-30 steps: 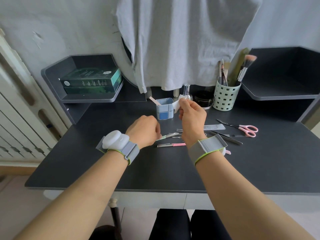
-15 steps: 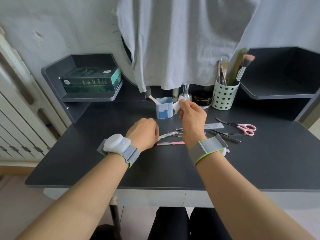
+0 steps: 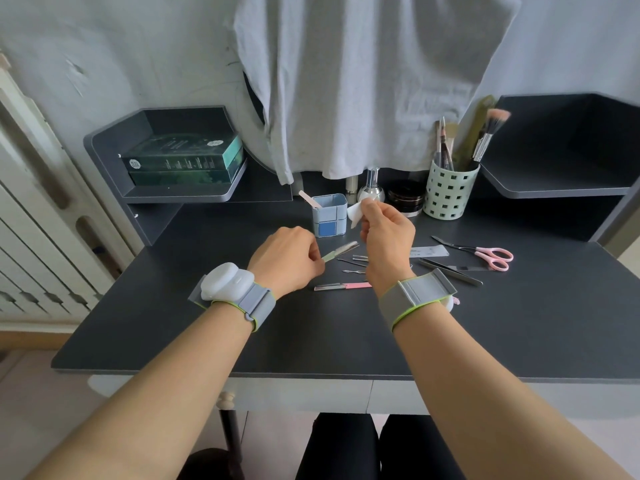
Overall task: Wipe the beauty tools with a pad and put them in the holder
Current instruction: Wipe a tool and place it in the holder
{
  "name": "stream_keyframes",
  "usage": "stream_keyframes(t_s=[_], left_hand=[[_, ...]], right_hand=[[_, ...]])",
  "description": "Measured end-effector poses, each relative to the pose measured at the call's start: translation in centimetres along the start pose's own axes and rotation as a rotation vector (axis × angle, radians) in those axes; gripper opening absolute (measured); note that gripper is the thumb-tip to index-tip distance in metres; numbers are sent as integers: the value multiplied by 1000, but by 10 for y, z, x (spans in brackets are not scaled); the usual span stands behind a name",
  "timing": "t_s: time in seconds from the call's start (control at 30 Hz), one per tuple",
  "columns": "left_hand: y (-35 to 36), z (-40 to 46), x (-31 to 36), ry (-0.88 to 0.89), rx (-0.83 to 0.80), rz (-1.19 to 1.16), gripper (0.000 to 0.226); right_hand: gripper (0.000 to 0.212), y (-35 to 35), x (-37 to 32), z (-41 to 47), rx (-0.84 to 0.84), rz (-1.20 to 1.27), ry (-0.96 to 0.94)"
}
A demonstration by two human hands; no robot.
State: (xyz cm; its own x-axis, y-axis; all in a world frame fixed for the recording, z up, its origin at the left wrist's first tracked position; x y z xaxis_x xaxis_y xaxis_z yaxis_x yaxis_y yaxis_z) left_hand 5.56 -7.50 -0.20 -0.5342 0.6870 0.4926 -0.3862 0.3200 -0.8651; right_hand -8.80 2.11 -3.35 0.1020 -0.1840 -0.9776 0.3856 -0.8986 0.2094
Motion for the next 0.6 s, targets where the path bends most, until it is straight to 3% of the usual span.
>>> stream_keyframes(t_s=[0.37, 0.6], left_hand=[[-22, -2, 21, 84, 145, -22, 10], [-29, -4, 35, 157, 243, -24, 15]], right_hand=[[13, -29, 12, 6, 105, -96, -24], [8, -40, -5, -5, 161, -256, -165]])
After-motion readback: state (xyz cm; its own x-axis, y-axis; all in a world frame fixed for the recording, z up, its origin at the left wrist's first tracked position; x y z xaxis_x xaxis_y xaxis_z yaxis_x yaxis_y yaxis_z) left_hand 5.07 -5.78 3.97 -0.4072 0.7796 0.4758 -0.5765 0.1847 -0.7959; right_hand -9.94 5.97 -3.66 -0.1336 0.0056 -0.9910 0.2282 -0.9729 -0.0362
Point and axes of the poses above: each hand's wrist, its own z-axis towards the middle knuckle, its own y-axis out of the palm, x = y × z, the point moved 10 cm from there along z, towards the middle knuckle, and after that the axes turned 10 degrees about -z, right-handed, at the moved point
